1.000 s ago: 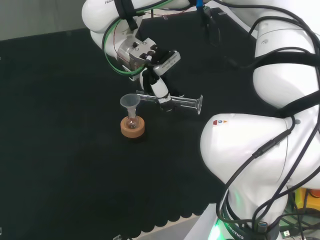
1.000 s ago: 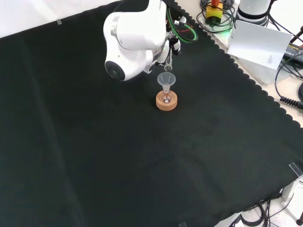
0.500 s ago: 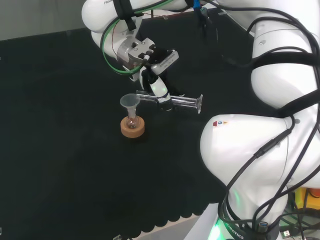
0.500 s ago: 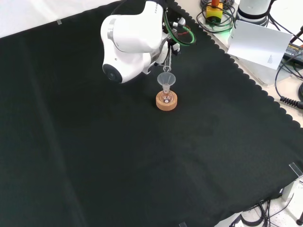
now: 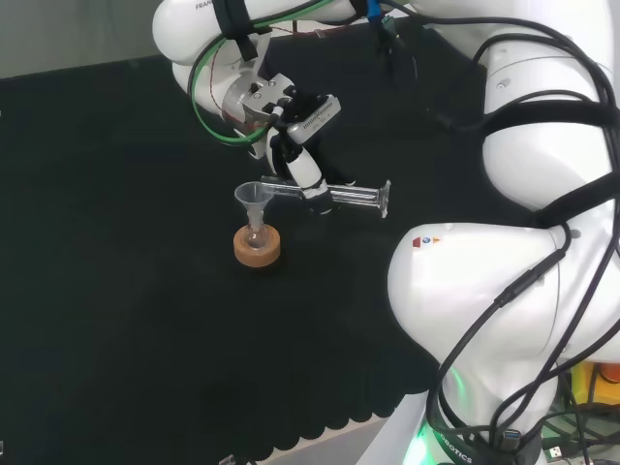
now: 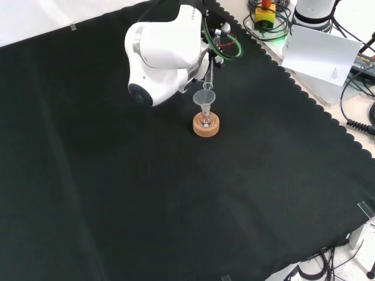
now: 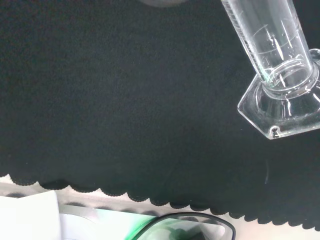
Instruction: Pour the water from the graduated cylinder into the round-bottom flask.
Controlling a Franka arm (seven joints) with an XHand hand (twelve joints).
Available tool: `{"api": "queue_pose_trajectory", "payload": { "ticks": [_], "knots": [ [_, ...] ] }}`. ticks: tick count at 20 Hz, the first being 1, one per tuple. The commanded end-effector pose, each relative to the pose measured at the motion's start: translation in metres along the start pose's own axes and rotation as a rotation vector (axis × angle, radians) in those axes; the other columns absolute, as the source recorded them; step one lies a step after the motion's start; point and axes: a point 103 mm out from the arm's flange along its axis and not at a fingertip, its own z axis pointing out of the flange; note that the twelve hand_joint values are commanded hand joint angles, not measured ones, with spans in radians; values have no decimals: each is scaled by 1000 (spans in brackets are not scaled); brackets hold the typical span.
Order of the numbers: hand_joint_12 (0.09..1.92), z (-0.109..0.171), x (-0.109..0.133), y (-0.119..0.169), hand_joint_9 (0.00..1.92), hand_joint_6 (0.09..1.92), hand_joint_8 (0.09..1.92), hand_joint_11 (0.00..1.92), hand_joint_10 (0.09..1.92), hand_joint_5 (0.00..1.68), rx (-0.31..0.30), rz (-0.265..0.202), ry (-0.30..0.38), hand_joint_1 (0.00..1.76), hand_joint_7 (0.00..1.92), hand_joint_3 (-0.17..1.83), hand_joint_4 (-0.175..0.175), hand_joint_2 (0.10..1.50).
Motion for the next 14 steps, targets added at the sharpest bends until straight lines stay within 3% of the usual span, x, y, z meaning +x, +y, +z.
{"api": "queue_pose_trajectory", "payload": {
  "ticks": [1, 14],
  "knots": [
    [802, -2, 2, -3, 1555, 1097, 237, 1099, 87, 929, 7, 9, -10, 1150, 1497, 15, -175, 1141],
    [798, -2, 3, -2, 1556, 1099, 231, 1098, 87, 928, 17, 18, -14, 1150, 1500, 15, -175, 1141]
  ]
}}
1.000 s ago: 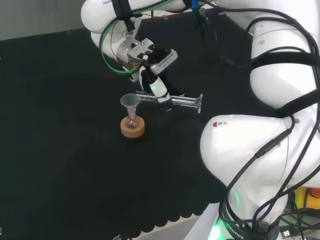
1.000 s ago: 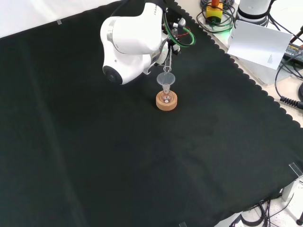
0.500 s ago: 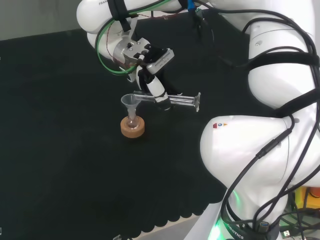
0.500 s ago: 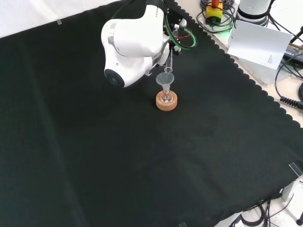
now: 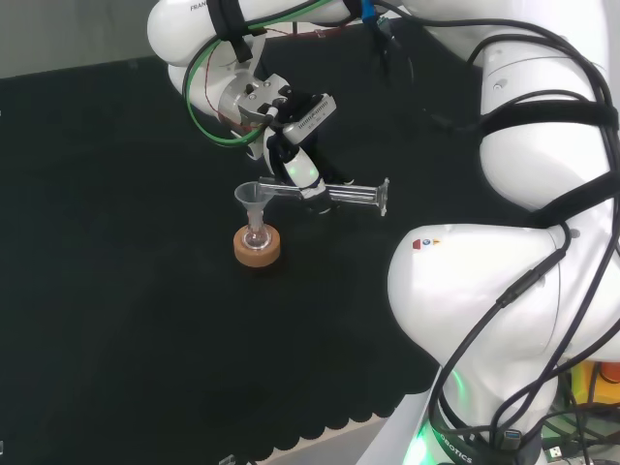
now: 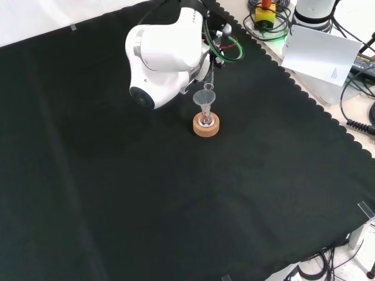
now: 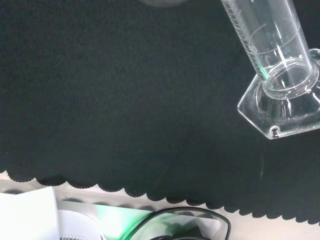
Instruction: Pour the water from the graduated cylinder into the round-bottom flask.
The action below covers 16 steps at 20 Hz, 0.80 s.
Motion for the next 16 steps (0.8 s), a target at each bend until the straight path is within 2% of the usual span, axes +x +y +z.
{"api": "queue_pose_trajectory", "payload": {
  "ticks": [1, 16],
  "knots": [
    [797, 0, 0, -1, 1556, 1099, 230, 1097, 87, 928, 3, 1, -5, 1150, 1500, 15, -175, 1141],
    [795, 0, 1, -2, 1558, 1100, 224, 1097, 87, 927, 7, 40, -17, 1150, 1503, 16, -175, 1142]
  ]
}}
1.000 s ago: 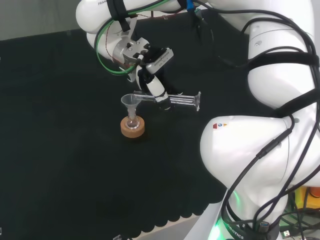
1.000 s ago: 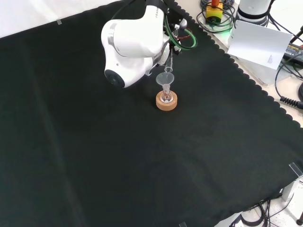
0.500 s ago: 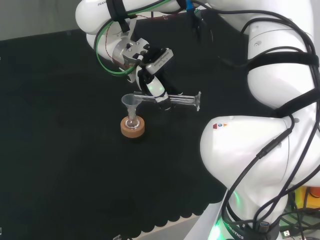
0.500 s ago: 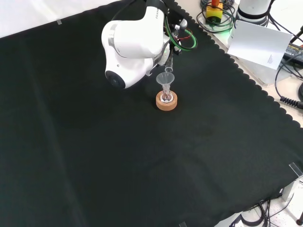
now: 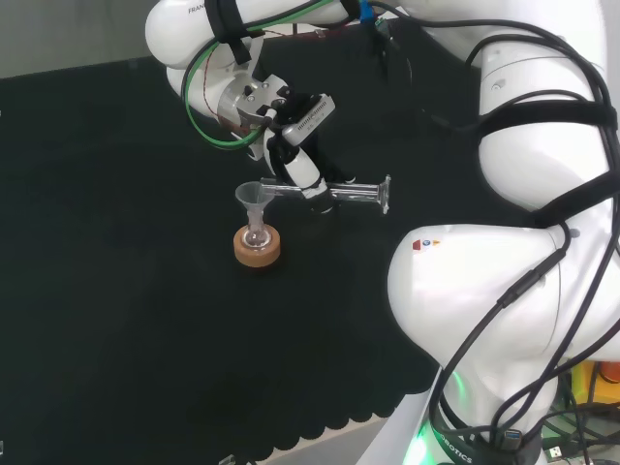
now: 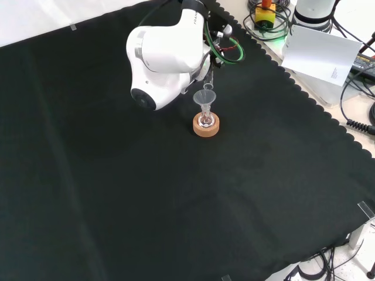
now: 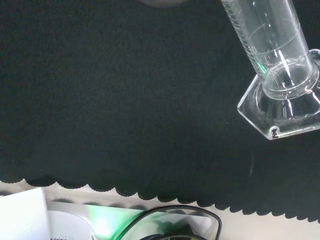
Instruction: Pour the water from the graduated cylinder into the round-bottom flask.
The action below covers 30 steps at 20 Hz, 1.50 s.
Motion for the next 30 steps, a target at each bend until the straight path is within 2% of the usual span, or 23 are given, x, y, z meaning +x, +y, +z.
{"api": "queue_pose_trajectory", "payload": {
  "ticks": [1, 30],
  "knots": [
    [795, 0, 1, -2, 1558, 1100, 223, 1097, 87, 927, 2, 7, 0, 1150, 1503, 16, -175, 1142],
    [791, -5, 4, -5, 1558, 1101, 212, 1099, 87, 926, -3, 16, -10, 1149, 1508, 16, -175, 1142]
  ]
}}
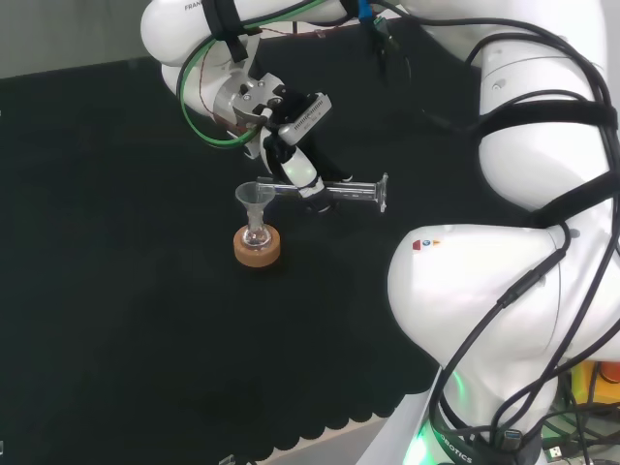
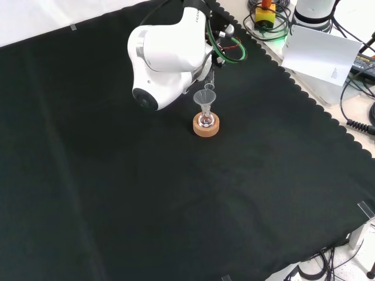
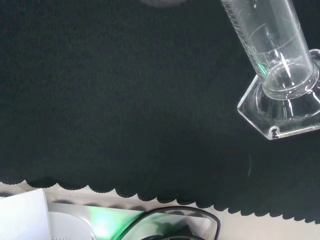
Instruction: Pour the water from the graduated cylinder into the round-bottom flask.
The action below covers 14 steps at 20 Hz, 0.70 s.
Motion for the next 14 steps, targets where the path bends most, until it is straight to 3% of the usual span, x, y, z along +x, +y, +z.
{"api": "queue_pose_trajectory", "payload": {
  "ticks": [1, 14],
  "knots": [
    [791, -2, 1, 0, 1558, 1101, 212, 1098, 87, 926, 6, 7, -1, 1149, 1508, 16, -175, 1142],
    [790, -12, 24, 6, 1558, 1103, 206, 1098, 87, 925, -89, 21, -9, 1149, 1508, 17, -175, 1142]
  ]
}}
